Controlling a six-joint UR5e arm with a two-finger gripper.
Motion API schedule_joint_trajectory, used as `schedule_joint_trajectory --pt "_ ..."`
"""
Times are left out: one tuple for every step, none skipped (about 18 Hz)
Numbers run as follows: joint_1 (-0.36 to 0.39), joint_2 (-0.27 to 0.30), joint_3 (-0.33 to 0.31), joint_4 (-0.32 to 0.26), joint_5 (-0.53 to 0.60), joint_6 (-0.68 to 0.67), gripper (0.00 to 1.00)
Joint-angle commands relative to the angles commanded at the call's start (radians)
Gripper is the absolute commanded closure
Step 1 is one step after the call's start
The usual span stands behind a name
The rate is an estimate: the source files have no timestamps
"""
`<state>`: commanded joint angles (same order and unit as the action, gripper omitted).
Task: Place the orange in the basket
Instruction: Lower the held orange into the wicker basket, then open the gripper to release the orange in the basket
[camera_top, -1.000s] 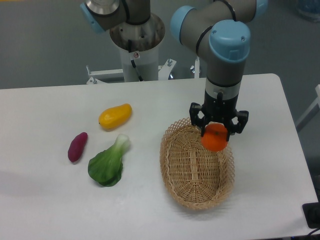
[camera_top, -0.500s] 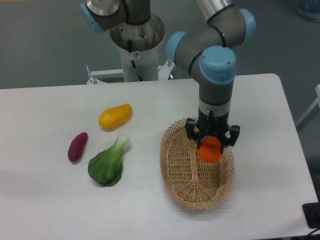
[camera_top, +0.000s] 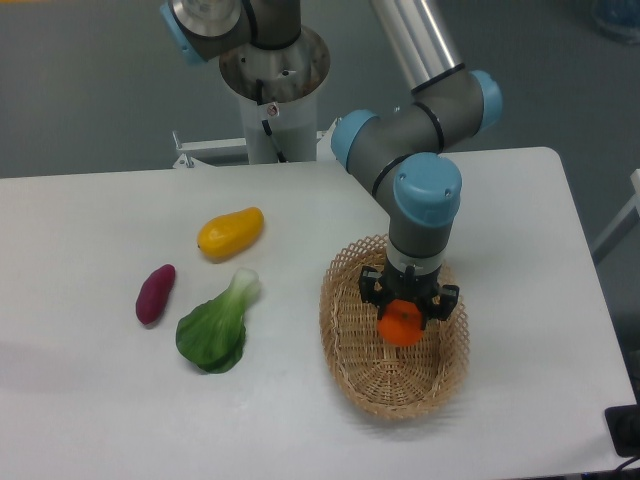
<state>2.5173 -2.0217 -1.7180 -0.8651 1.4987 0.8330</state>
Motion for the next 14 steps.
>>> schedule_joint_trajectory --pt "-0.006 -0.003 -0.002 0.002 0.0 -0.014 0.41" --pt "-0.014 -0.017 0.0 0.006 0.002 -0.025 0.4" --pt "-0.015 -0.023 0.0 0.014 0.003 -0.028 0.4" --pt "-0.02 -0.023 -0.002 0.02 0.003 -0.028 0.39" --pt "-0.022 -0.023 0.0 0.021 0.003 -0.026 0.39" --pt "-0.022 -0.022 0.003 0.021 0.003 -0.025 0.37" --pt "-0.022 -0.023 0.008 0.021 0.003 -0.023 0.3" --pt "-0.022 -0.022 0.008 0.021 0.003 -0.023 0.28" --pt "-0.022 -0.022 0.006 0.021 0.003 -0.025 0.28" --pt "-0.022 -0.02 0.006 0.021 0.003 -0.025 0.21" --pt "-0.022 -0.02 0.006 0.023 0.005 -0.023 0.09" --pt "-0.022 -0.017 0.008 0.025 0.011 -0.023 0.01" --pt "-0.022 -0.015 0.012 0.025 0.017 -0.019 0.0" --pt "-0.022 -0.012 0.014 0.025 0.017 -0.018 0.0"
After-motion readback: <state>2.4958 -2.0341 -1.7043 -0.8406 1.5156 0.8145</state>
